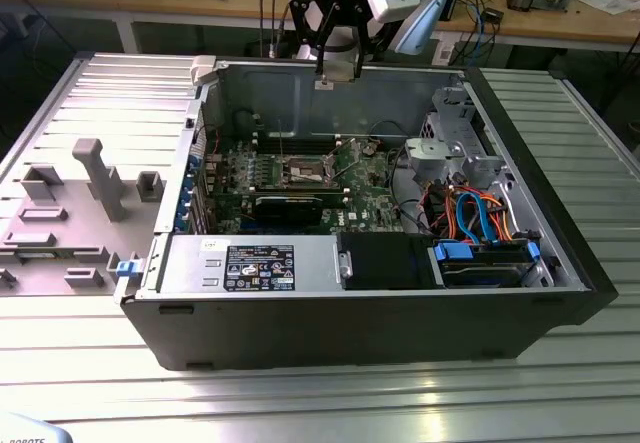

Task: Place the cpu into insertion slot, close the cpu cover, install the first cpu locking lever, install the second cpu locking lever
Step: 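Place the cpu into insertion slot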

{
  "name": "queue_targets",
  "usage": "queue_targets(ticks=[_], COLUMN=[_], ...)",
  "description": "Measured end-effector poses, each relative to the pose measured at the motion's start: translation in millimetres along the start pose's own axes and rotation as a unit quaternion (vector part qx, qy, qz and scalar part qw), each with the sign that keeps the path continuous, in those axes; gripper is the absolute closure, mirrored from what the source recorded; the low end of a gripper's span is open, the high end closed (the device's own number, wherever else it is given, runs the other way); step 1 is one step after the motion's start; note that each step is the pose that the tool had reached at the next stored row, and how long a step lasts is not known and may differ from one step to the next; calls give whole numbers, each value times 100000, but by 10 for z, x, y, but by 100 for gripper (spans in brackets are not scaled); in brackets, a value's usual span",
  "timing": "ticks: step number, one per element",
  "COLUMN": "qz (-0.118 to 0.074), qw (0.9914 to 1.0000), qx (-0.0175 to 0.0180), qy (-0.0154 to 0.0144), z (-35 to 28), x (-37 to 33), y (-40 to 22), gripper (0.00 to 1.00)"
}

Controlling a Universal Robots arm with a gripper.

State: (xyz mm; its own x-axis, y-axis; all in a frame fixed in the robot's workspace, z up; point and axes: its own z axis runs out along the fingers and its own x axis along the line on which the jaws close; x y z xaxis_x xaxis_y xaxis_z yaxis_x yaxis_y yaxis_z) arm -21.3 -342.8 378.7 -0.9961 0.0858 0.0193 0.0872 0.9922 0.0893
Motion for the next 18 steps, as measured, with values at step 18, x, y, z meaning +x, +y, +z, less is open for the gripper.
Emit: queue_targets(ticks=[18], qz=[321], qw=[99999], qx=[-6], qy=[-28], z=[0], x=[22], y=[-2], gripper=[46])
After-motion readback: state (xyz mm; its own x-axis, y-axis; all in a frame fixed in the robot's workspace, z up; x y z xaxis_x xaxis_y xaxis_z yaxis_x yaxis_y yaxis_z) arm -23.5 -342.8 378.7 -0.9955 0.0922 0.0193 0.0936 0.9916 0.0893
